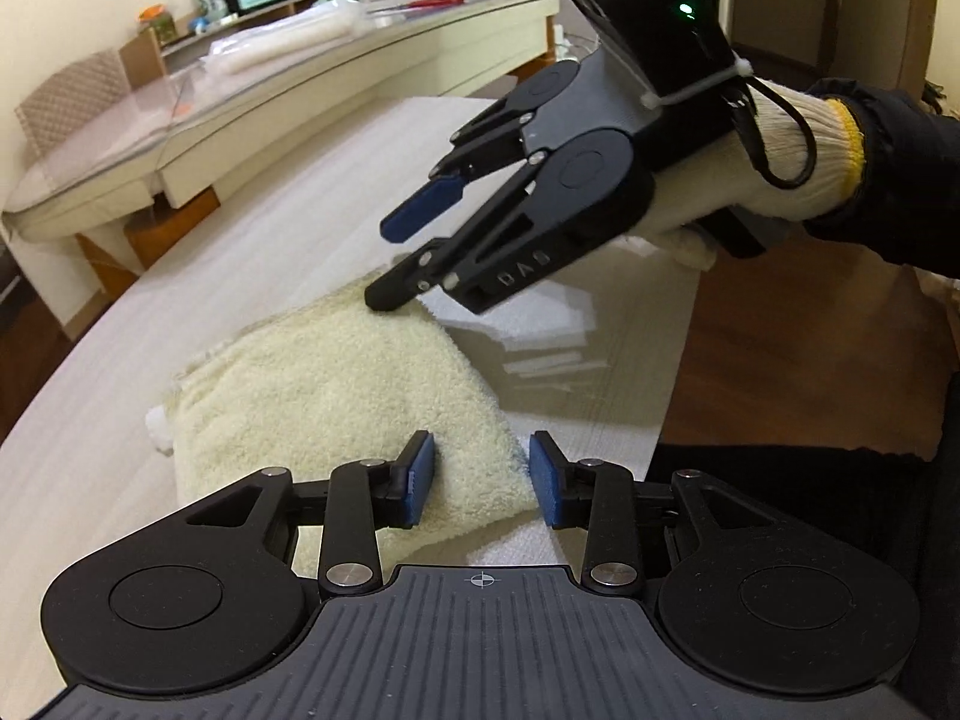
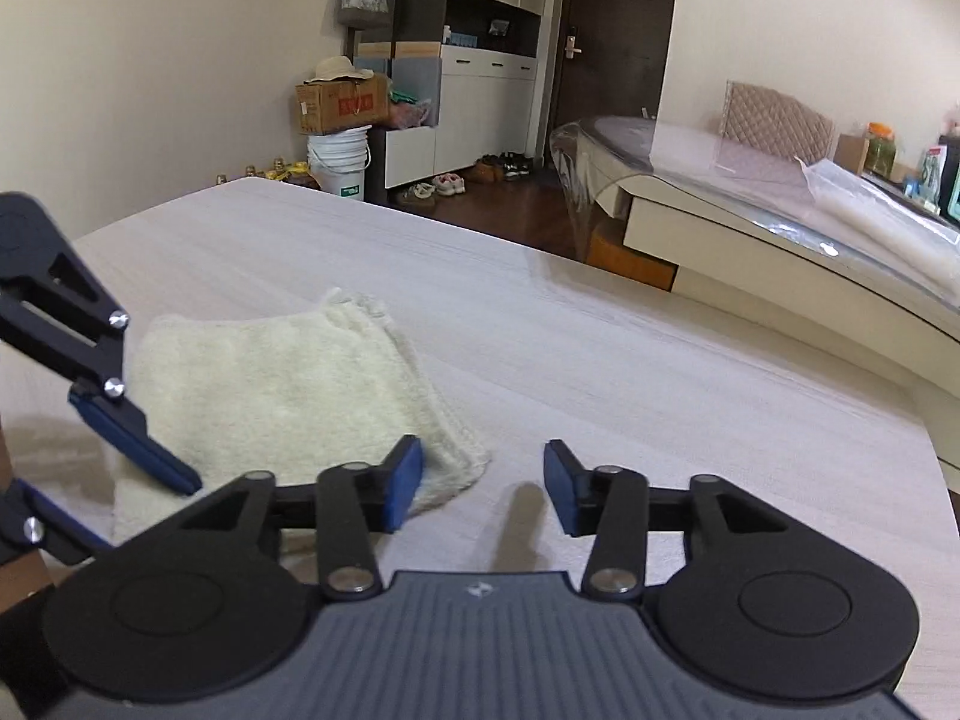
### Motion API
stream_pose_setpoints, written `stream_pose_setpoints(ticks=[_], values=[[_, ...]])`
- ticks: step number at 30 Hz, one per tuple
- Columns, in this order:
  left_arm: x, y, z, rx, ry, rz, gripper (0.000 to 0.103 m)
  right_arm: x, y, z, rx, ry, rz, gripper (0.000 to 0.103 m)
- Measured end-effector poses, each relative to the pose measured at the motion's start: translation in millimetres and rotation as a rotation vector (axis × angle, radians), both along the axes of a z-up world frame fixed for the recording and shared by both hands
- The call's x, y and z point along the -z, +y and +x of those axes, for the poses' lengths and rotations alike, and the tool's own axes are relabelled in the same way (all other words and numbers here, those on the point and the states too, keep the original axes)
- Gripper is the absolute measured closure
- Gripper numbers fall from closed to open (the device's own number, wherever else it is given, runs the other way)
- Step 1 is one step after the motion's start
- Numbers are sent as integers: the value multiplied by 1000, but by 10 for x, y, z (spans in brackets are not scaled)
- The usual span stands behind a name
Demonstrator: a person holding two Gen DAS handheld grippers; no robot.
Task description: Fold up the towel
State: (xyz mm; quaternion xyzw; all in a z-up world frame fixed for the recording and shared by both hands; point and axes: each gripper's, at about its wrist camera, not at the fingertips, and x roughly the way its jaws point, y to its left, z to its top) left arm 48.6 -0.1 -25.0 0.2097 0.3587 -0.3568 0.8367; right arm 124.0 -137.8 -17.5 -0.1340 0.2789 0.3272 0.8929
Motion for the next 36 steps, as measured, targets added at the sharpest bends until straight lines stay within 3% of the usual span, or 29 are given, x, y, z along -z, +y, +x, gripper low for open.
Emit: stream_pose_setpoints(ticks=[2, 5, 8, 14, 22, 28, 36], values=[[-38, 42, -19, -23, -1, -33, 66, -14, -13, -7, -3, -6, 12, 63], [-147, 165, -62, -77, -33, -76, 64, -90, -60, -33, 5, -17, 46, 63], [-220, 354, -91, -165, -73, -64, 64, -210, -26, -62, -27, -18, 81, 63], [-182, 738, -98, -360, -57, -79, 67, -333, 167, -108, -124, -12, 106, 63], [-5, 797, 18, -432, -15, -94, 68, -231, 423, -181, -207, -5, 32, 62], [-146, 958, -7, -503, -33, -162, 68, -251, 400, -96, -189, -13, 29, 62], [-34, 856, -1, -536, -19, -140, 68, -191, 790, 220, -274, -28, -60, 63]])
